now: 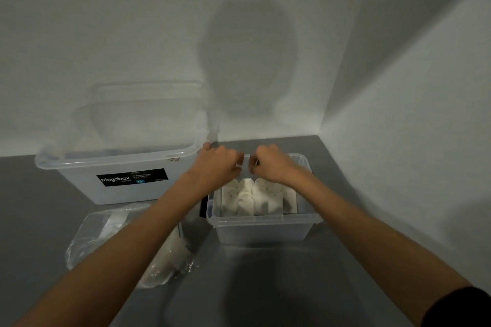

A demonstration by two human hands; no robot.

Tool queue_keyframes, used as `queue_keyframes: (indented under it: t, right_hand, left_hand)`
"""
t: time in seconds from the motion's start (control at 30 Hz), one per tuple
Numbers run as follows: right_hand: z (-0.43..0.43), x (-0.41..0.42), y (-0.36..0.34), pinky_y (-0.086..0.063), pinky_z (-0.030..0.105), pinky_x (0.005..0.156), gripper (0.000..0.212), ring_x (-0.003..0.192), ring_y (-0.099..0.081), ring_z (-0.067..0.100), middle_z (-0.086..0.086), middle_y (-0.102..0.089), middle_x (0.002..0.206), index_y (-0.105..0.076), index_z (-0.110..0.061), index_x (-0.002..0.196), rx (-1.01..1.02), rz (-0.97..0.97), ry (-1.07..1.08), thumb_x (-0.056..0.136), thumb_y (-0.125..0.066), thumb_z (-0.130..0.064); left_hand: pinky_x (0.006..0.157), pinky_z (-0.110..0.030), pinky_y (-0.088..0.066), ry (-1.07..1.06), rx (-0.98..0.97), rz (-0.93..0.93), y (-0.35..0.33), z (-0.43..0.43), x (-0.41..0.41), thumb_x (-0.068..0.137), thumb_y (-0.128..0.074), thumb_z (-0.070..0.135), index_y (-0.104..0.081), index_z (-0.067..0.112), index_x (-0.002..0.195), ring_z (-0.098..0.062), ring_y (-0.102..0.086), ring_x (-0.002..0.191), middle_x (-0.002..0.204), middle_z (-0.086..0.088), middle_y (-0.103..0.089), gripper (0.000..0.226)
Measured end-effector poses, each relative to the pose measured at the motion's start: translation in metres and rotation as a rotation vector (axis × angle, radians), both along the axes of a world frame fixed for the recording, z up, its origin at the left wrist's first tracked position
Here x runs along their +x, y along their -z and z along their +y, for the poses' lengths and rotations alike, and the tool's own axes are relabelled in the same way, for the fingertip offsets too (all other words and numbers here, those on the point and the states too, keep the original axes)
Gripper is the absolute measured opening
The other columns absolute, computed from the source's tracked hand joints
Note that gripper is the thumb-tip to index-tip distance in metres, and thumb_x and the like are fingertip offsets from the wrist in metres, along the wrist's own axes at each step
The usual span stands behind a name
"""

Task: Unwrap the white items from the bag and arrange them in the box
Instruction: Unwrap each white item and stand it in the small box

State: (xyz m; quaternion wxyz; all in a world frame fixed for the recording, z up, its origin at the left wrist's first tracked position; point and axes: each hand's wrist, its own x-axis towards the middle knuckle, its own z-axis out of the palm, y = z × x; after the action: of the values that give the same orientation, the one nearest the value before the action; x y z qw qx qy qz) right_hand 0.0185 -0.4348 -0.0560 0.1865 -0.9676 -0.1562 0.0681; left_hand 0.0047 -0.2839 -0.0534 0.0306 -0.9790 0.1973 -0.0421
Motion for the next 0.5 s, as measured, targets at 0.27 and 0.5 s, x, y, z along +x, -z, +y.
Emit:
queue_keyframes:
  t: [0.27,0.5]
  right_hand:
    - [0.041,-0.03,-0.074,-0.056,0.038,0.079,0.017,0.078,-0.065,0.017,0.0,-0.07,0.092,-0.073,-0.014,0.098,0.139,-0.151,-0.071,0.091,-0.058,-0.018]
    - [0.131,-0.068,-0.07,-0.048,0.02,0.069,0.017,0.066,-0.058,0.003,-0.003,-0.066,0.082,-0.074,-0.01,0.098,0.23,-0.057,-0.221,0.092,-0.059,-0.016]
  left_hand:
    - [0.084,-0.036,-0.05,-0.047,-0.3,-0.041,-0.049,0.075,-0.037,0.092,-0.056,0.031,-0.064,0.024,0.106,-0.015,-0.065,0.09,0.096,0.007,-0.07,0.018]
    - [0.07,-0.03,-0.045,-0.227,-0.255,0.094,-0.037,0.158,-0.073,0.089,-0.058,0.036,-0.066,0.029,0.099,-0.013,-0.062,0.09,0.094,0.013,-0.068,0.015]
